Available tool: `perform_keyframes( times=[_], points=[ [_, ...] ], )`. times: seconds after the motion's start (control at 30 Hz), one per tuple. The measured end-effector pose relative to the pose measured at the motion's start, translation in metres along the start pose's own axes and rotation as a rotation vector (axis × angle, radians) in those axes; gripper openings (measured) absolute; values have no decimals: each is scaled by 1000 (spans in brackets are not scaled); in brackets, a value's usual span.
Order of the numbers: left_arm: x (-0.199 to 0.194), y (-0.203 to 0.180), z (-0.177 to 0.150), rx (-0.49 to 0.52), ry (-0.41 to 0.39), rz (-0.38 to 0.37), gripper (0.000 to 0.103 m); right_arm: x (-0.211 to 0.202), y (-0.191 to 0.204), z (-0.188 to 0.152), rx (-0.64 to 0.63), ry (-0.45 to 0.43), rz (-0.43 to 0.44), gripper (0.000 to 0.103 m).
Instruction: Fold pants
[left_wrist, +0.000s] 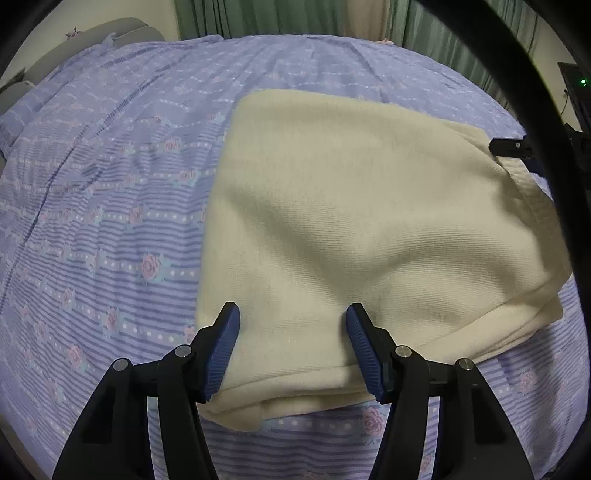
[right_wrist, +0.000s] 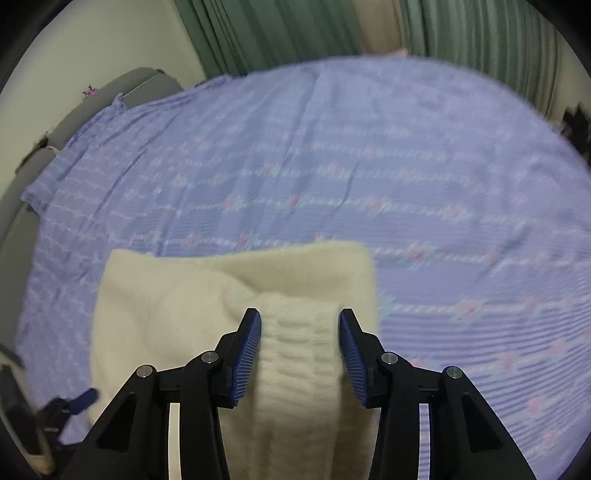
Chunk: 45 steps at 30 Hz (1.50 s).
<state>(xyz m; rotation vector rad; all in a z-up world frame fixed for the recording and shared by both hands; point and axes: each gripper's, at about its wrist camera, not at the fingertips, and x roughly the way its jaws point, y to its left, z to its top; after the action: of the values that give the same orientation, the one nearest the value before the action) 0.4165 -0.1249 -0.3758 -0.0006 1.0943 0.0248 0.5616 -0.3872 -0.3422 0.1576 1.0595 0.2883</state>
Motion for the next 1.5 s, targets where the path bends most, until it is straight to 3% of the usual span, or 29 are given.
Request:
perform_keyframes(
  times=[0.07,0.1,0.13,0.2,0.3,0.37,0.47,0.57,0.63,0.7,0.77,0.87,0.93,0.97,1.0,1.13,1.23,1.3,1.37,1.5],
  points=[
    [0,0,-1,-15,6,-5,59,-2,-3,-4,10,1,10,37],
    [0,2,-1,-25,9,-8,59,-5,-2,-6,5,-7,6,20],
    [-1,3,0,-30,13,-10,59,-13,1,-7,-10,-24,-16,11],
    [-5,1,0,-22,15,-5,58,-31,3,-7,-7,-66,4,7],
    [-8,-5,-2,-4,12,11,58,-64,8,-3,-51,-181,-7,6],
    [-9,-9,-2,-6,7,18,59,-66,3,-4,-99,-208,-43,5],
    [-7,-12,-1,-2,10,32,60,-35,-22,-14,-84,-100,-102,5],
    [-5,-16,-1,24,16,51,61,-26,-39,-29,-8,-40,-72,9],
    [-5,-14,1,15,19,51,62,-42,-39,-34,33,-59,-83,18],
    [-4,-12,1,-1,22,41,63,-65,-38,-45,103,-100,-81,38],
    [-4,-11,2,-4,24,38,64,-79,-32,-56,128,-104,-37,38],
    [-4,-11,2,3,28,37,64,-73,-19,-75,112,-29,-51,38],
    [-4,-10,3,5,32,35,65,-65,-19,-84,130,21,-46,30],
    [-4,-10,3,7,32,34,65,-65,-22,-90,151,25,-33,16],
    [-4,-11,3,10,32,34,66,-66,-24,-92,157,16,-24,12],
    [-5,-14,1,35,29,38,70,-62,-27,-103,104,14,-89,12],
    [-7,-16,1,56,34,48,74,-58,-37,-108,132,26,-101,23],
    [-9,-16,1,62,37,60,82,-67,-44,-113,159,24,-201,62],
    [-13,-15,1,67,50,61,85,-82,-48,-120,162,-4,-274,68],
    [-42,-21,-2,94,12,71,86,-122,-41,-130,127,-49,-316,73]
  ],
)
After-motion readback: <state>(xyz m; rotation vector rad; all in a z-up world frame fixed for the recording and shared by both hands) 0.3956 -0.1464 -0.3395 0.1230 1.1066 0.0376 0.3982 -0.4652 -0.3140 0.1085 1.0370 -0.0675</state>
